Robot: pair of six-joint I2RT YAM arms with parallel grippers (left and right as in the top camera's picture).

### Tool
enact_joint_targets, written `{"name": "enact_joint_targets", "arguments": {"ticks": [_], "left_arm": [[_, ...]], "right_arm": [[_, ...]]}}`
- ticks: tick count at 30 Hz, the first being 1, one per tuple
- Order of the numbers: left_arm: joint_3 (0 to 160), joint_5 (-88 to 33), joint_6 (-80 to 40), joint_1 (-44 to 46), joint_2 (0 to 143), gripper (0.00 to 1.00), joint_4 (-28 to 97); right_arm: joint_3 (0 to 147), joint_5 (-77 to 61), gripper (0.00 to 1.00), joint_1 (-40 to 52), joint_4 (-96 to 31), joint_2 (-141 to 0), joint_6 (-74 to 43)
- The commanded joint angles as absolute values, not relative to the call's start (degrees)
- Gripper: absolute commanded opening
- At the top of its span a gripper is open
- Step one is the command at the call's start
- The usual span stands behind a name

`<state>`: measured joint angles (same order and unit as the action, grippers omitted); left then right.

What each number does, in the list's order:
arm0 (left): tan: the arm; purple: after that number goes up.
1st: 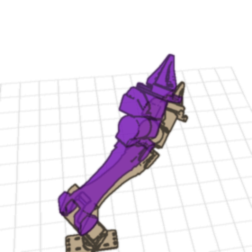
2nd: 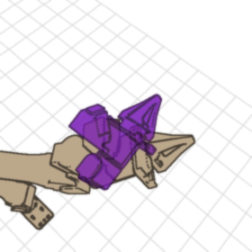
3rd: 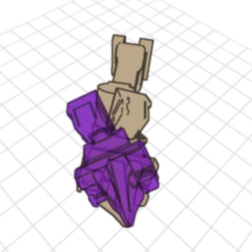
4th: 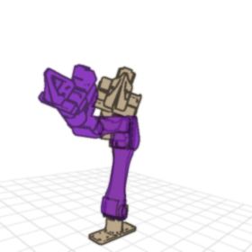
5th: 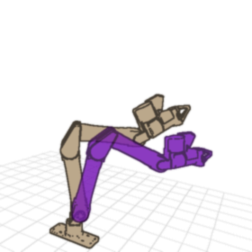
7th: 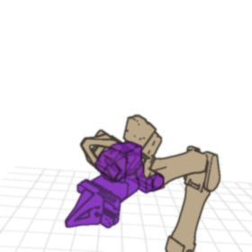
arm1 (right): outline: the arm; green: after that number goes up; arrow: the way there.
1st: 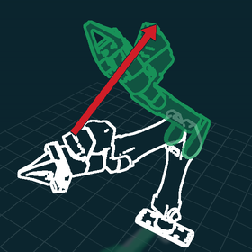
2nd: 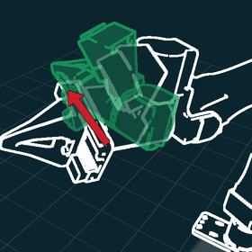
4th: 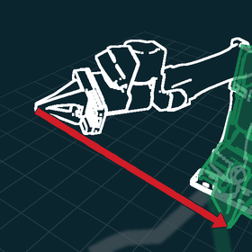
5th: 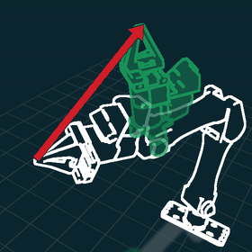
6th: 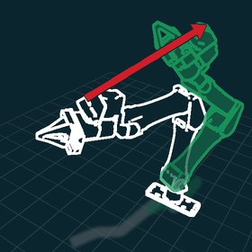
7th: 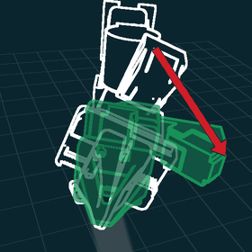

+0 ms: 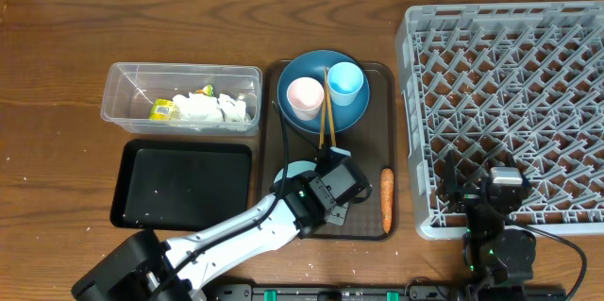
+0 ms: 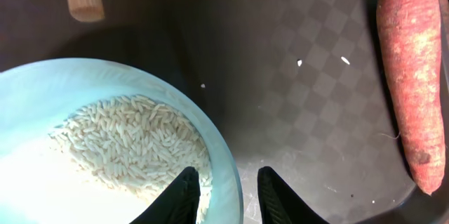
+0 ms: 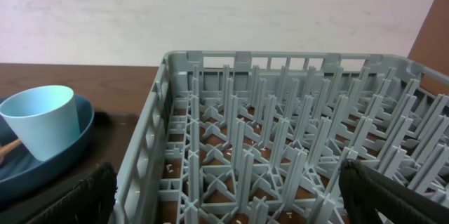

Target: Sort waste into correct bins and load items into the dishwasher rack

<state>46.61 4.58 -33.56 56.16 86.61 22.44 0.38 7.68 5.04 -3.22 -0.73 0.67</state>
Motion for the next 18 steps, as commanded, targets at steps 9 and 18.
{"name": "enact_joint_targets", "arguments": {"ticks": [9,18], "left_arm": [[46.17,6.09,-33.04,56.34,89.12,0.31,21.43],[46.17,6.09,-33.08,56.34,90.50,0.29,21.08]], "right_arm": [[0.32,8.12,0.99,4.84,-3.44,-0.71,0.93],[0.32,8.12,0.99,4.84,-3.44,-0.71,0.93]]}}
